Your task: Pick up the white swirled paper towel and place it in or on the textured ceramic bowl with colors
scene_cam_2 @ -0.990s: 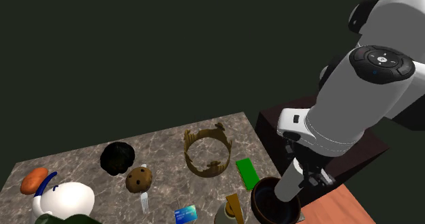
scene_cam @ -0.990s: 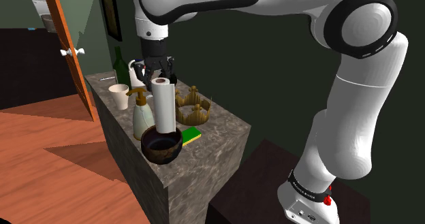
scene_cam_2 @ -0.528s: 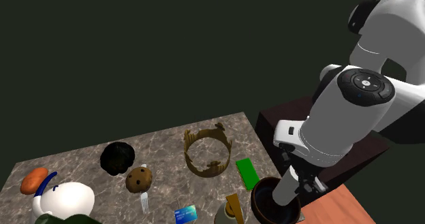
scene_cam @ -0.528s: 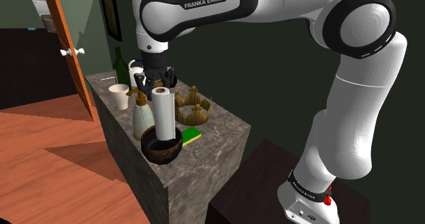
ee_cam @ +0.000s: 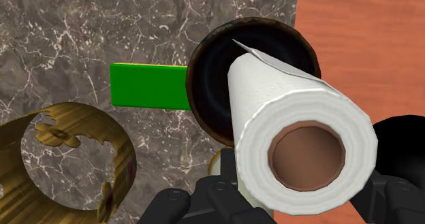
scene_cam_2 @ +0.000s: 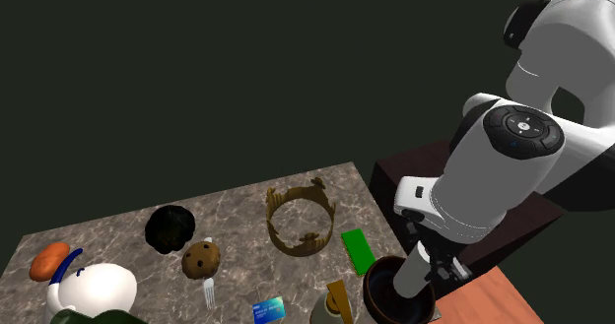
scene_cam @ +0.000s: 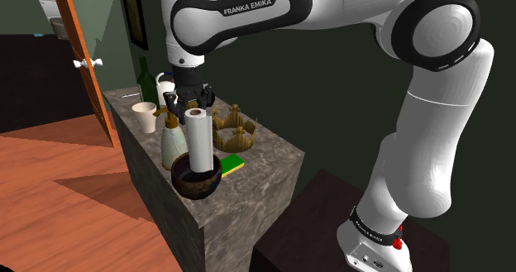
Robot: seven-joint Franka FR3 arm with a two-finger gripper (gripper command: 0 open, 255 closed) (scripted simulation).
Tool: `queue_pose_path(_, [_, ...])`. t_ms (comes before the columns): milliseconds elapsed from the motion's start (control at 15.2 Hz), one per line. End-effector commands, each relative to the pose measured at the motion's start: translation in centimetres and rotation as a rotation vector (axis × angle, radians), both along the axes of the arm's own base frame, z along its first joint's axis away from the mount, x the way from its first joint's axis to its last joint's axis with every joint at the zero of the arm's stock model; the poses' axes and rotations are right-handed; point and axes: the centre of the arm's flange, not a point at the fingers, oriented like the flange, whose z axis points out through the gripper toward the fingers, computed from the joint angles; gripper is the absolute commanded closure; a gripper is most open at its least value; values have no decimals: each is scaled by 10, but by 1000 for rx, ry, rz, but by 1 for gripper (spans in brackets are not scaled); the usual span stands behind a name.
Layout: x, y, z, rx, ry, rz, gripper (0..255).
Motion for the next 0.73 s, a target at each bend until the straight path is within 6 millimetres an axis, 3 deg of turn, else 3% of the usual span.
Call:
queue_pose_path(0, [0,0,0,0,0,0,0])
queue_pose_path(330, [0,0,0,0,0,0,0])
queue_pose_path(594, [1,1,50,0,0,0,0])
queue_pose_path(660, [1,1,50,0,0,0,0])
